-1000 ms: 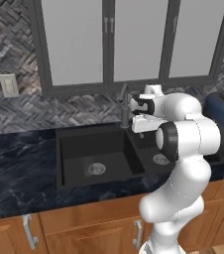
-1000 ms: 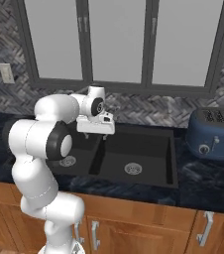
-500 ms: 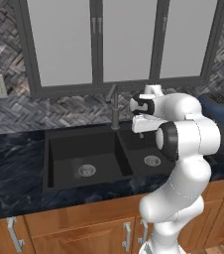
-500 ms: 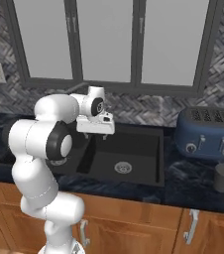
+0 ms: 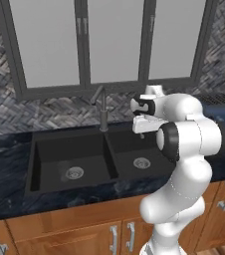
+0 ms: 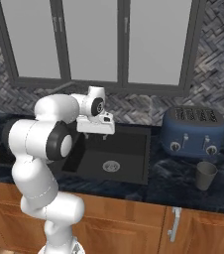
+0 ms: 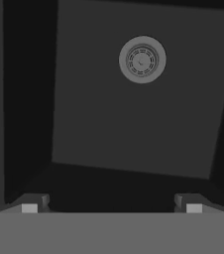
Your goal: Place the glass cup in the left basin and the glass cup in the right basin of the sink.
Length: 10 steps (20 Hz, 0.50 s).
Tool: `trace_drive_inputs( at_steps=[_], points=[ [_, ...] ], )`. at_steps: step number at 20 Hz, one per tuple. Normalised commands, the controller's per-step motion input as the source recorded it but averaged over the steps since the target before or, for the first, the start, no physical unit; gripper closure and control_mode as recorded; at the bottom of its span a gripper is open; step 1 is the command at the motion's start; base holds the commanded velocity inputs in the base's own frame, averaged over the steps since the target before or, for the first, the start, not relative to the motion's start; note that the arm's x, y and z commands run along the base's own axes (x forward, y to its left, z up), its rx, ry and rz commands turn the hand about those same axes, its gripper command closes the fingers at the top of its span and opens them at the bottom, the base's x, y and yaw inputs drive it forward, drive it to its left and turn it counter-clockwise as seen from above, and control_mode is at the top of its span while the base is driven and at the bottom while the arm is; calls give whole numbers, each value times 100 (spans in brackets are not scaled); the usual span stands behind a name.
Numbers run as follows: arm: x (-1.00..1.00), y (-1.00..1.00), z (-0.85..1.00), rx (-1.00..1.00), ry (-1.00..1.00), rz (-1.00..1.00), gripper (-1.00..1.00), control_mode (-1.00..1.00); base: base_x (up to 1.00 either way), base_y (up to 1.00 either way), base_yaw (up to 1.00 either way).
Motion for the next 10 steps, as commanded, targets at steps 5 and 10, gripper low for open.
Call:
trace_drive_inputs(
  at_steps=[5,10],
  points=[
    [0,0,0,0,0,0,-100,100,18,-32,0],
    [0,0,0,0,0,0,-100,100,7,-21,0]
  ],
)
